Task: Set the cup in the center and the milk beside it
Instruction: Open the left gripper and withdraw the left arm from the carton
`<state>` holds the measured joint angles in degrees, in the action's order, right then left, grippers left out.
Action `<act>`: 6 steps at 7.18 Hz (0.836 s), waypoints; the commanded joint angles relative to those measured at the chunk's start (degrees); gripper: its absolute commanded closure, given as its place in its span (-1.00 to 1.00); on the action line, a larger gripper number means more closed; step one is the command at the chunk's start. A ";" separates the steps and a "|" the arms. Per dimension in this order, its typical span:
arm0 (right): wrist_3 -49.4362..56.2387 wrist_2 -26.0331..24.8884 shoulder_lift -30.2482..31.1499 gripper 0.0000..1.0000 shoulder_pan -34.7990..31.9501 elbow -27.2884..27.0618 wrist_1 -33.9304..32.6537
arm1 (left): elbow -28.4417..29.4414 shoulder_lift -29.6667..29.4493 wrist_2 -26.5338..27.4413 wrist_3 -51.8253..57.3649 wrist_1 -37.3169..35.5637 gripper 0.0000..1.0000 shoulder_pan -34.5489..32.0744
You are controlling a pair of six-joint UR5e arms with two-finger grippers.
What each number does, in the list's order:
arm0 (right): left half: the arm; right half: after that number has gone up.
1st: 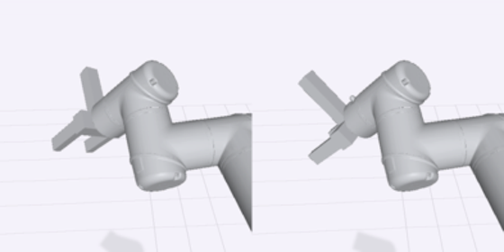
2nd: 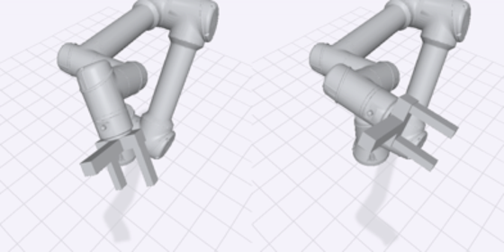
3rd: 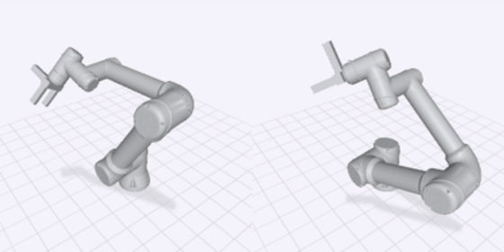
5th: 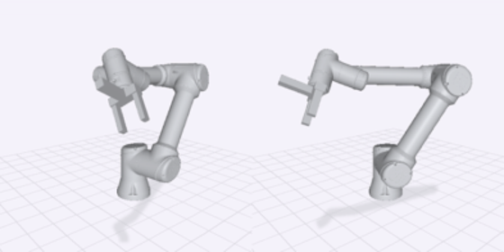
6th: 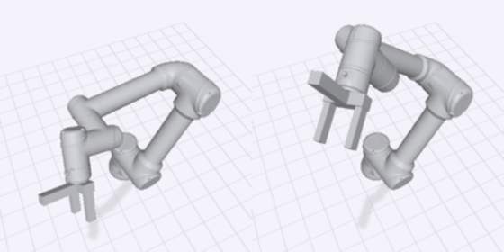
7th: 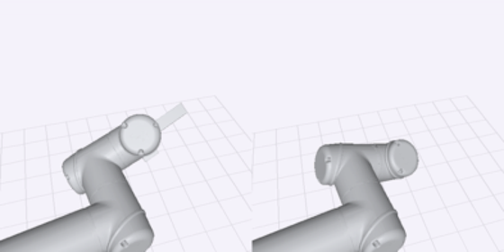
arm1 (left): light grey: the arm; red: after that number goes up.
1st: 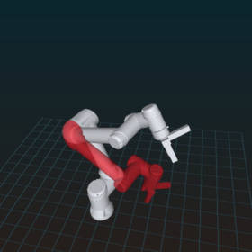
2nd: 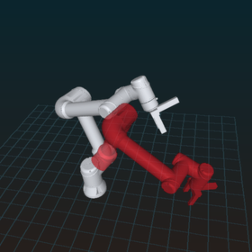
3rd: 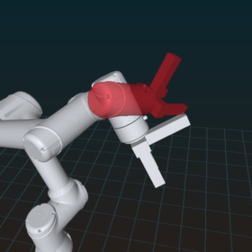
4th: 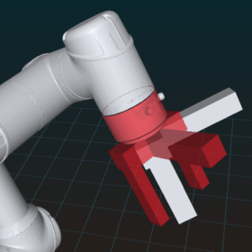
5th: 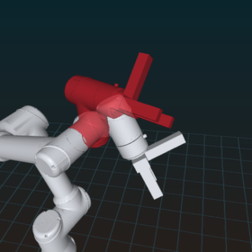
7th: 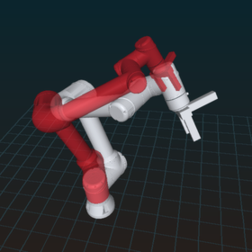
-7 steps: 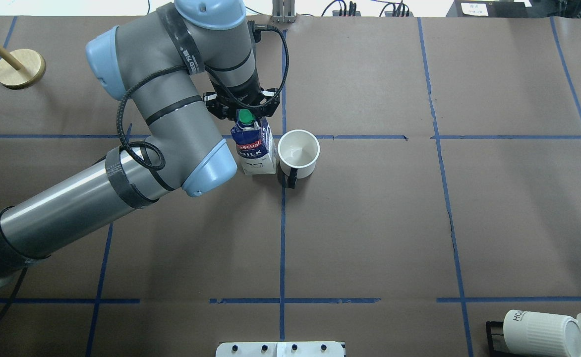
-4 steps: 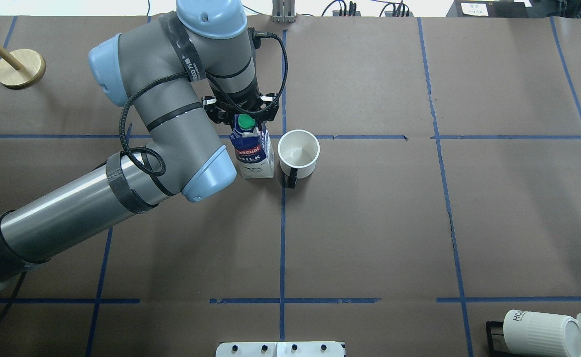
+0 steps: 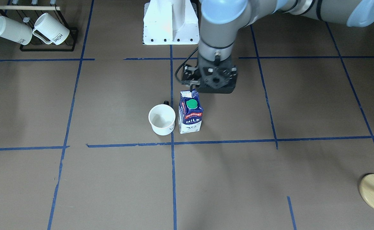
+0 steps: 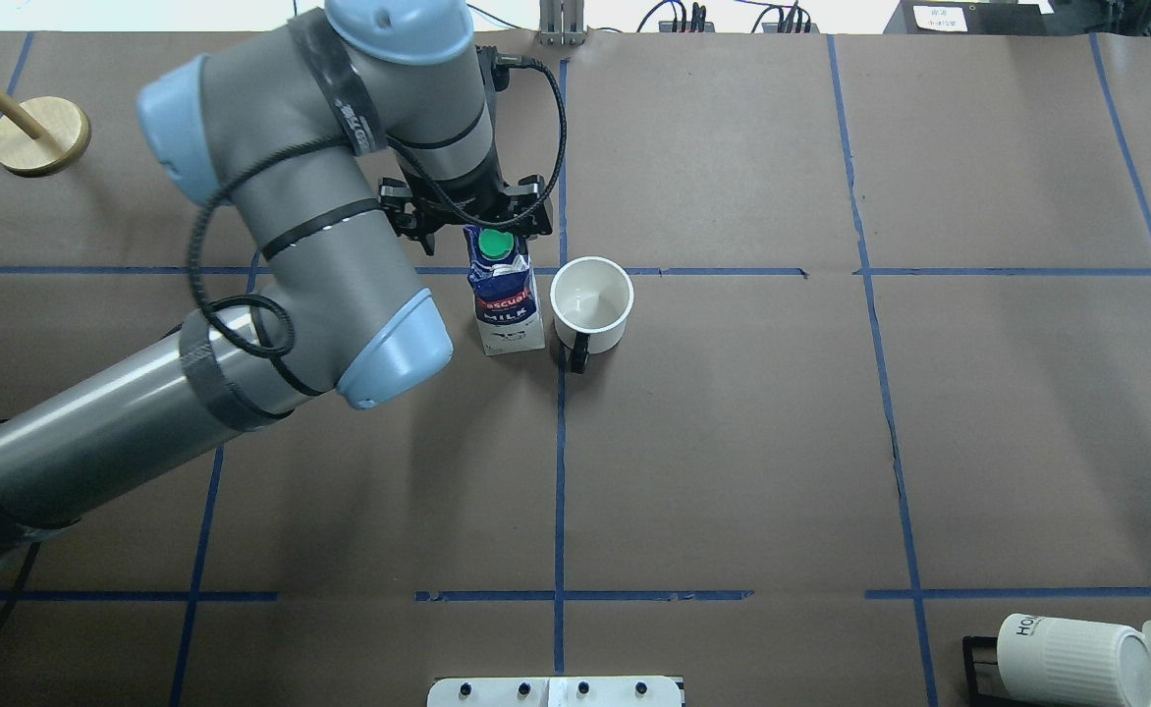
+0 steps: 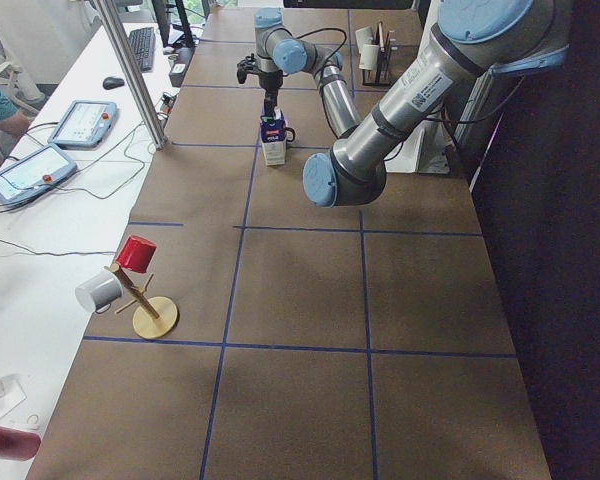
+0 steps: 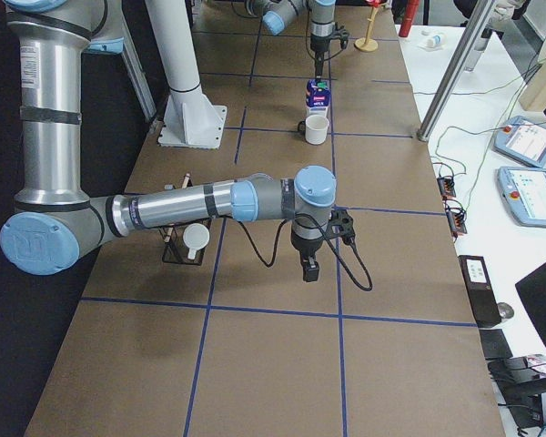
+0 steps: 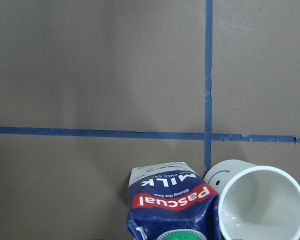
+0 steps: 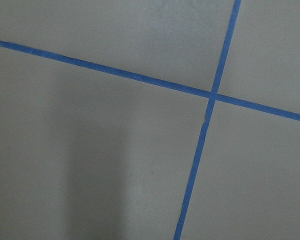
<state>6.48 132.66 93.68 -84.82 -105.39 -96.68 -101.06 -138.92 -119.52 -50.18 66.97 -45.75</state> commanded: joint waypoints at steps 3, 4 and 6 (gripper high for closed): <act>0.91 -0.21 1.05 -1.00 -0.09 1.94 0.09 | -8.98 25.65 -10.38 44.62 -2.99 -1.00 -22.67; 0.99 -0.21 2.63 -1.00 -0.61 2.03 0.09 | -8.28 30.59 -10.56 51.26 -2.02 -1.00 -27.59; 0.90 -0.12 4.66 -1.00 -3.15 2.99 0.09 | -5.13 39.38 -15.01 62.97 -1.66 -1.00 -38.13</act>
<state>7.32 132.55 97.15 -86.57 -102.90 -96.60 -108.08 -104.90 -131.90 6.12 65.07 -77.68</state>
